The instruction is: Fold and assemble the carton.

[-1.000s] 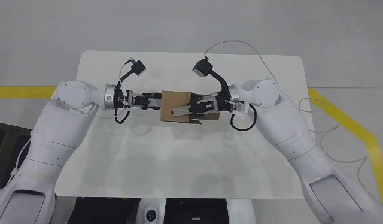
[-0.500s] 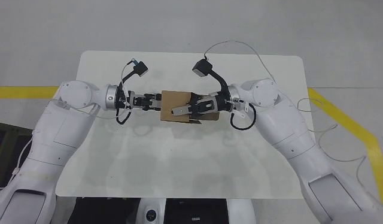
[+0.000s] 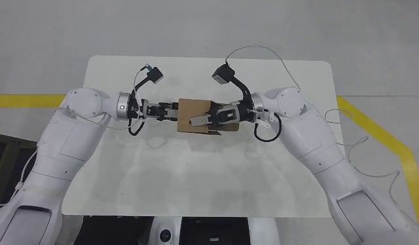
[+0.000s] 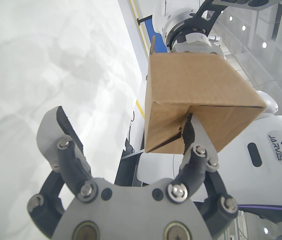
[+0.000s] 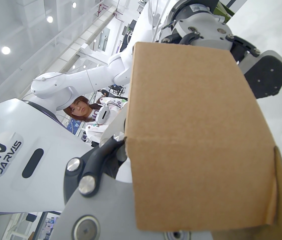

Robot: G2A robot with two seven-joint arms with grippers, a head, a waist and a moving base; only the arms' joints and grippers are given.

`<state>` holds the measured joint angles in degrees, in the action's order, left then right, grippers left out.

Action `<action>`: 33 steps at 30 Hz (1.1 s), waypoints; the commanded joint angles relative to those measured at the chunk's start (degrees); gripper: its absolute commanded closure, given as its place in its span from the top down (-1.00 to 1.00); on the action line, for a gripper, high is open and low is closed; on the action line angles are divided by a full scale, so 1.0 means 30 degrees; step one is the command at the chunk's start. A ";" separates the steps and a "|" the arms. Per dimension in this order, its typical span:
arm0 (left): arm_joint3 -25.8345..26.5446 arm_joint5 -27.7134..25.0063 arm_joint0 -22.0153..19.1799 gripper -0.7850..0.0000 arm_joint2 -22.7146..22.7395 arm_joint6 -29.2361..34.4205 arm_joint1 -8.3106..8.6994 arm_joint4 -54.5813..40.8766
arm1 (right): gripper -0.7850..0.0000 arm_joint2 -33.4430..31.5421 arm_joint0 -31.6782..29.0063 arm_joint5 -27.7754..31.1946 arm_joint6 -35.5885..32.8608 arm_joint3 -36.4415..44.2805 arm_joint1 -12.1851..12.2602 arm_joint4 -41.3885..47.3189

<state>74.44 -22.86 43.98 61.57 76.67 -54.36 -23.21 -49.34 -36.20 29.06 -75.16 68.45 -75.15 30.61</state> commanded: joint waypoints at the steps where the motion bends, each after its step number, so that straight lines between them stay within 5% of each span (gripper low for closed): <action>1: -0.0259 -0.0114 -0.0068 1.00 0.0225 -0.0073 0.0050 0.0129 | -1.00 -0.0061 0.0034 -0.0180 0.0030 -0.0116 0.0026 -0.0267; 10: -0.0496 -0.1468 0.0029 1.00 0.1198 -0.0793 0.0309 0.1289 | -1.00 0.0226 0.0010 -0.2600 0.0042 -0.1886 0.0104 -0.1702; 19: 0.1172 -0.6717 0.1191 1.00 0.1669 -0.5132 0.0742 0.6241 | -0.98 0.1694 0.0481 -0.4105 0.0355 -0.4937 -0.0461 -0.2433; 22: 0.1450 -0.8254 0.1507 1.00 0.1732 -0.6669 0.0940 0.8077 | -0.36 0.2007 0.0665 -0.4097 0.0644 -0.5679 -0.0638 -0.2742; 30: 0.1031 -1.1652 0.1782 1.00 0.1001 -1.0068 0.1236 1.3094 | -0.11 0.2456 0.1372 -0.3554 0.0973 -0.7808 -0.1070 -0.3165; 33: 0.1393 -1.1715 0.1581 1.00 0.0592 -1.0604 0.1224 1.4405 | 0.02 0.2429 0.1625 -0.3179 0.0820 -0.8389 -0.1194 -0.2965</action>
<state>77.89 -58.10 48.87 63.83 45.56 -50.67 18.37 -41.97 -31.55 19.12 -72.47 43.83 -78.64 21.47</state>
